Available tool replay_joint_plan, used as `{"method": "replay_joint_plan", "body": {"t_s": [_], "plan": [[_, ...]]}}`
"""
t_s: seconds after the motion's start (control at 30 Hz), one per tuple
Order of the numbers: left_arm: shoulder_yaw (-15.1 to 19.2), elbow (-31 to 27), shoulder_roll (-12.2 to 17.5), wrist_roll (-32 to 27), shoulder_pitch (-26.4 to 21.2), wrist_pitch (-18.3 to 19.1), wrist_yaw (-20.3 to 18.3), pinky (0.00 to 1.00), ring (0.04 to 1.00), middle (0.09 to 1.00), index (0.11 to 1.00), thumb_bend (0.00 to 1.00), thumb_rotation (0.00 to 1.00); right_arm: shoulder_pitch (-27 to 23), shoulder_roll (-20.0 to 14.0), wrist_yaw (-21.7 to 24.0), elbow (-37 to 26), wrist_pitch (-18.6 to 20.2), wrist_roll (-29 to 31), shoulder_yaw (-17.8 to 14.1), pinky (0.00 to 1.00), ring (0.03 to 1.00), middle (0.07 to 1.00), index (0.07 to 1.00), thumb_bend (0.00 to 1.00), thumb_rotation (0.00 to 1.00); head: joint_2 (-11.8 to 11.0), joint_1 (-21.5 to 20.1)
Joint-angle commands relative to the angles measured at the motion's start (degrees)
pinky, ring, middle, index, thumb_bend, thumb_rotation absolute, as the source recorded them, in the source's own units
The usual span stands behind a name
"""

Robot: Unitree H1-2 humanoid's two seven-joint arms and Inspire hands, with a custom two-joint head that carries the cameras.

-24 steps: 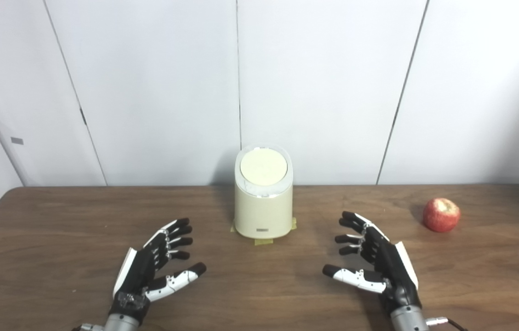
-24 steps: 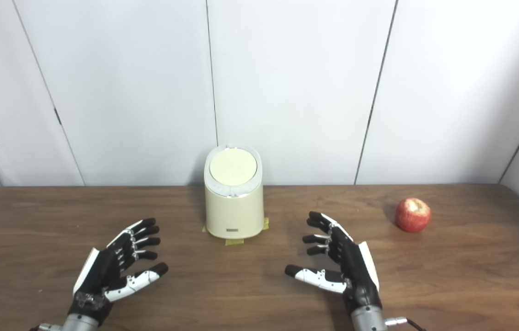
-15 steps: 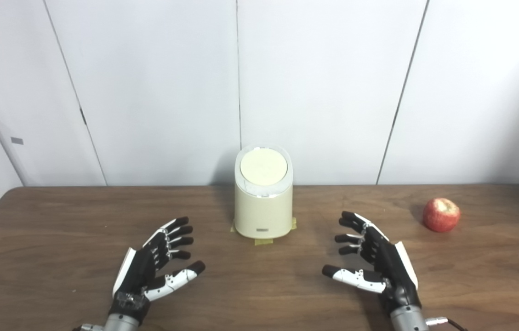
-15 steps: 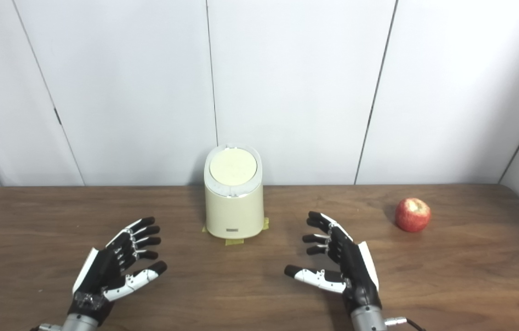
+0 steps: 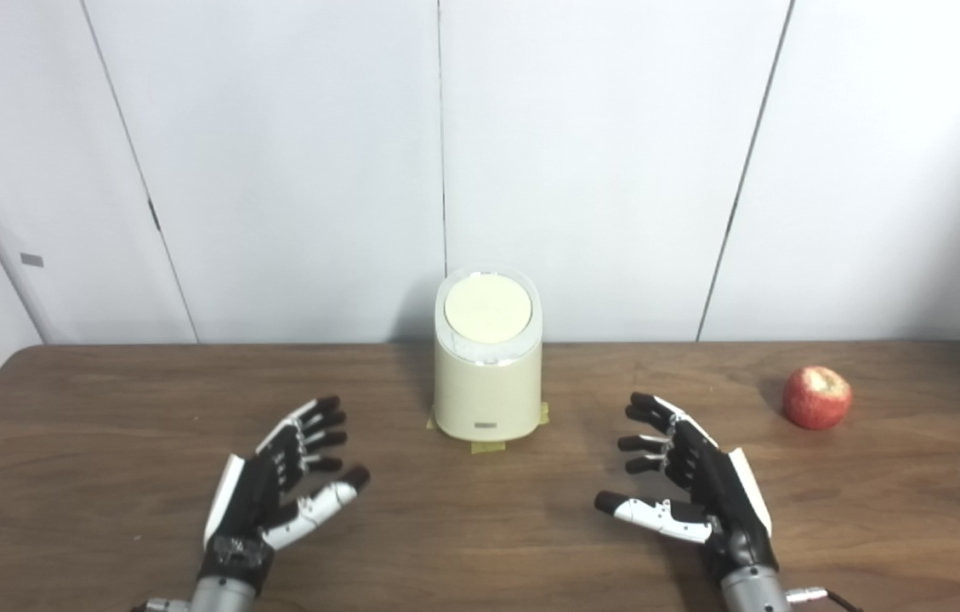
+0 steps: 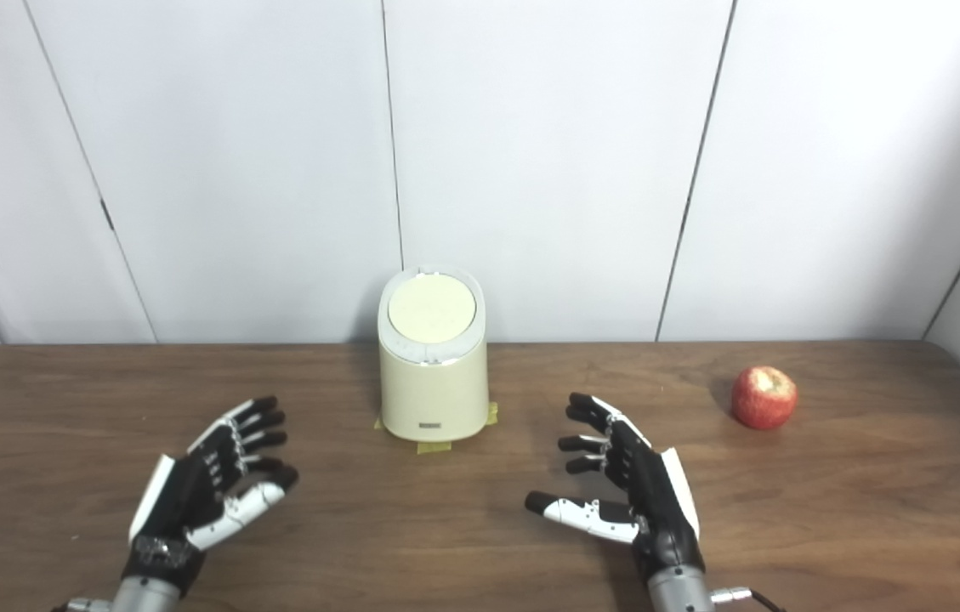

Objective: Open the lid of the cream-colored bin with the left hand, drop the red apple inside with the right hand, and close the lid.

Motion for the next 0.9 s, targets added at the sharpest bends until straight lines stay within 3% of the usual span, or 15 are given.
{"method": "replay_joint_plan", "body": {"t_s": [0.0, 0.13, 0.23, 0.4, 0.67, 0.83, 0.87], "plan": [[0.2, -3.2, 0.9, 1.6, -5.0, 2.1, 0.8, 0.81, 0.852, 0.858, 0.886, 0.81, 0.46, -2.2, -0.3, 0.3, -0.3, -1.7, 0.7, -0.2, 0.56, 0.68, 0.805, 0.8, 0.81, 0.14, -0.1, 0.1], [-1.3, -4.6, 2.7, 4.4, -11.0, 8.9, -0.5, 0.87, 0.915, 0.926, 0.966, 0.86, 0.45, -2.8, -0.5, 0.2, 1.1, -2.5, 0.5, -0.2, 0.57, 0.678, 0.809, 0.801, 0.8, 0.14, -0.7, 0.6], [-1.6, -3.6, 3.5, 5.3, -15.1, 11.7, -0.4, 0.86, 0.912, 0.941, 0.996, 0.85, 0.46, -3.1, -0.5, 0.1, 1.6, -2.8, 0.3, -0.1, 0.56, 0.669, 0.803, 0.8, 0.8, 0.13, -0.9, 0.8], [-1.3, -1.2, 3.3, 3.9, -20.9, 15.4, -0.4, 0.9, 0.965, 0.996, 1.0, 0.85, 0.4, -3.6, -0.6, -0.1, 2.1, -2.9, -0.3, 0.1, 0.56, 0.668, 0.799, 0.794, 0.79, 0.12, -1.2, 1.2], [-3.9, 5.8, 1.3, 6.3, -28.9, 16.5, 1.3, 0.95, 0.998, 1.0, 1.0, 0.88, 0.39, -3.9, -0.9, 0.1, 3.0, -3.8, 0.1, -0.1, 0.55, 0.664, 0.801, 0.789, 0.79, 0.13, -1.6, 2.1], [-6.3, 11.8, -1.0, 8.4, -33.8, 16.4, 2.6, 0.9, 1.0, 1.0, 1.0, 0.91, 0.36, -3.8, -1.1, 0.3, 3.4, -4.3, 1.1, -0.6, 0.56, 0.666, 0.807, 0.793, 0.79, 0.13, -1.7, 3.1], [-7.1, 13.2, -1.2, 9.5, -34.7, 15.7, 3.1, 0.94, 1.0, 1.0, 1.0, 0.93, 0.36, -3.8, -1.1, 0.4, 3.3, -4.2, 1.1, -0.6, 0.56, 0.669, 0.807, 0.793, 0.79, 0.13, -1.7, 3.4]]}}
